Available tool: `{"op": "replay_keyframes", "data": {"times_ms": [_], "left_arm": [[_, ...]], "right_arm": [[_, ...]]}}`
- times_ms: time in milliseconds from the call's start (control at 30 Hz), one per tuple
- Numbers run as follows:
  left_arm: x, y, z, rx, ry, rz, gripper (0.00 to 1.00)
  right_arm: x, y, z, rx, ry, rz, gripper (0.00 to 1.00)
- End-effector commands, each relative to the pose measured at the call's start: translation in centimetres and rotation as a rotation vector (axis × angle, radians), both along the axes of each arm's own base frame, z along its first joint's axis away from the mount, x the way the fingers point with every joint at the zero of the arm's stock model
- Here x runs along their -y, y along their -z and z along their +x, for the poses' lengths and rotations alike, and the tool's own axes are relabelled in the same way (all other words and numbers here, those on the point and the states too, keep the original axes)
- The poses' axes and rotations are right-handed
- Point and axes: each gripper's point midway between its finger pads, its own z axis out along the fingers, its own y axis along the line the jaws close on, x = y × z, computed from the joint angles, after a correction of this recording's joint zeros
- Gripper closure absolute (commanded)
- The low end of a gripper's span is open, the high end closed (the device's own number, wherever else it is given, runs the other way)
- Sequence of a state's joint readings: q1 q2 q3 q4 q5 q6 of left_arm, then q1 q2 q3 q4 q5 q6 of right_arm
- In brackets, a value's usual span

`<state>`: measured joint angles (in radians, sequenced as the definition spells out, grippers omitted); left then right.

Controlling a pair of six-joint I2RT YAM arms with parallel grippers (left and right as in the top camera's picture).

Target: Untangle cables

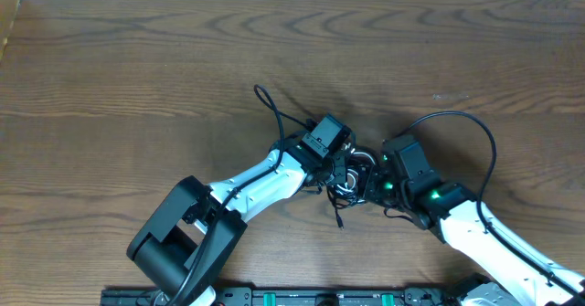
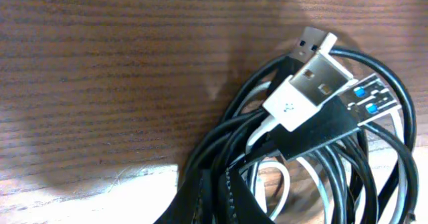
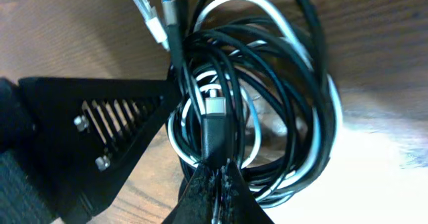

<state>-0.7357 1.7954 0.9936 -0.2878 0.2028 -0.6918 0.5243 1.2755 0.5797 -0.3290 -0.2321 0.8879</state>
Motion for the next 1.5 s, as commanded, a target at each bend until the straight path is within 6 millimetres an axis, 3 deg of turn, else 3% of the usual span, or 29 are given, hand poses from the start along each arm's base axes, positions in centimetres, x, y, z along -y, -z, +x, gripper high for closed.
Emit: {"op": "replay_keyframes", "data": {"times_ms": [0,167,367,633,767,800,900,1467], "left_arm": [[-0.8,1.7,-0.4,-0.025,-0.008,0.052,0.92],[-0.8,1.7,-0.4,-0.025,-0.008,0.052,0.92],[-0.8,1.7,-0.4,-0.025,-0.008,0.051,0.93],[-0.8,1.7,-0.4,-0.027,-0.007,0.050,0.92],[-0.8,1.7,-0.4,-0.027,-0.007,0.050,0.92],[-0.8,1.7,-0.4,-0.027,-0.007,0.050,0.92],[-0.8,1.7,-0.4,-0.027,-0.007,0.050,0.92],[-0.7,1.6,-0.3,-0.022,-0.007,0.045,0.92]], "right_arm": [[-0.7,-0.3,-0.2,-0.013,-0.008,0.020,0.90],[0.3,-0.2,0.7,0.009,0.033,-0.009,0.50],[1.5,-0.1,1.6,0.034,0.081,-0.047,0.46],[2.0,0.0,1.9,0.041,0.117,-0.068,0.62],[1.4,0.0,1.4,0.011,0.101,-0.034,0.76],[1.3,-0.1,1.2,0.005,0.094,-0.025,0.85],[0.5,-0.2,0.7,-0.018,0.066,0.014,0.99],[-2.3,-0.1,-2.6,-0.088,-0.069,0.054,0.98]]}}
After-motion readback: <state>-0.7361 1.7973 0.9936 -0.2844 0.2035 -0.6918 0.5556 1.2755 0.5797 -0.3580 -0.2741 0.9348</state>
